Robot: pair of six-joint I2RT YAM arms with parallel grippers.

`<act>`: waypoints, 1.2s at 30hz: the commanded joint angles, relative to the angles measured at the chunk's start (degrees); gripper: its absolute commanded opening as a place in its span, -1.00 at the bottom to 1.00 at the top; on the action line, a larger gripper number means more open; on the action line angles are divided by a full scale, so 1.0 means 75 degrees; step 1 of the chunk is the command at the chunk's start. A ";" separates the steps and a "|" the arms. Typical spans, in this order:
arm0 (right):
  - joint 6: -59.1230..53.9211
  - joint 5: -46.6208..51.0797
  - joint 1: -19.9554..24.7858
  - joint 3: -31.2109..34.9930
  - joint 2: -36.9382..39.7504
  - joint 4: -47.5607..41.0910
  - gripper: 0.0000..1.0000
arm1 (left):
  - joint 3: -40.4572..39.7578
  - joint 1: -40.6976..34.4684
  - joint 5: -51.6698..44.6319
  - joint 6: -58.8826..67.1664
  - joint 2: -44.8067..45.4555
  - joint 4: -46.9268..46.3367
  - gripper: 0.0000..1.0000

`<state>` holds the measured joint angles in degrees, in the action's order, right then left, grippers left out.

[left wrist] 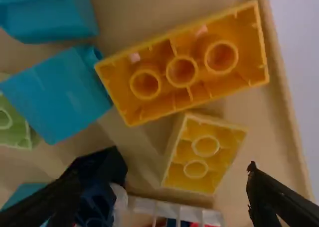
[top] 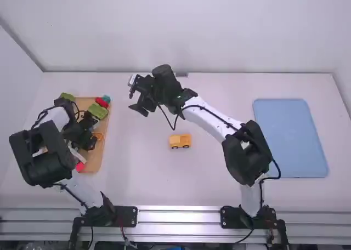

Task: Assemble lego blocks to make yellow taxi

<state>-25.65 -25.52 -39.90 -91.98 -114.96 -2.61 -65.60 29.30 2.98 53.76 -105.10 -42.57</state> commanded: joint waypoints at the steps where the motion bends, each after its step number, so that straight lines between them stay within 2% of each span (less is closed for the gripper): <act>1: 0.0041 -0.0015 0.0015 -0.0198 0.0055 -0.0006 0.97 | 0.0256 -0.0006 -0.0717 0.0303 -0.0017 -0.0187 0.75; 2: 0.0041 -0.0017 0.0020 -0.0198 0.0055 -0.0020 0.97 | 0.0256 -0.0003 -0.0778 0.0294 -0.0017 -0.0216 0.98; 10: 0.0012 -0.0012 0.0026 -0.0198 0.0055 -0.0128 0.97 | 0.0256 -0.0006 -0.0880 -0.0017 -0.0017 -0.0306 1.00; 12: 0.0012 -0.0015 0.0023 -0.0198 0.0055 -0.0143 0.97 | 0.0256 -0.0003 -0.0886 0.0093 -0.0017 -0.0373 0.88; 13: 0.0012 -0.0012 0.0023 -0.0198 0.0055 -0.0149 0.96 | 0.0256 -0.0003 -0.0880 0.0245 -0.0017 -0.0455 0.68; 16: 0.0015 -0.0012 0.0026 -0.0198 0.0055 -0.0178 0.96 | 0.0256 -0.0006 -0.0877 0.0300 -0.0017 -0.0583 0.44; 18: 0.0015 -0.0012 0.0026 -0.0198 0.0055 -0.0175 0.97 | 0.0256 -0.0006 -0.0880 0.0300 -0.0017 -0.0586 0.36; 19: 0.0015 -0.0015 0.0026 -0.0198 0.0055 -0.0184 0.96 | 0.0256 -0.0003 -0.0877 0.0303 -0.0017 -0.0577 0.22; 22: 0.0017 -0.0015 0.0026 -0.0198 0.0055 -0.0189 0.97 | 0.0256 -0.0003 -0.0851 0.0297 -0.0017 -0.0618 0.21; 26: 0.0012 -0.0015 0.0026 -0.0198 0.0055 -0.0291 0.97 | 0.0256 -0.0006 -0.0857 0.0254 -0.0017 -0.0679 0.33; 28: 0.0012 -0.0012 0.0026 -0.0198 0.0055 -0.0321 0.97 | 0.0256 -0.0006 -0.0854 0.0085 -0.0017 -0.0662 0.33; 31: 0.0012 -0.0012 0.0026 -0.0198 0.0055 -0.0326 0.97 | 0.0259 -0.0006 -0.0880 0.0064 -0.0017 -0.0694 0.16; 36: 0.0012 0.0070 0.0026 -0.0198 0.0055 -0.0347 0.96 | 0.0259 -0.0006 -0.0557 -0.0446 -0.0017 -0.0592 0.21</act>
<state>-25.82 -25.23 -39.90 -91.98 -114.96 -4.99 -63.88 29.30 -2.28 52.71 -105.10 -46.65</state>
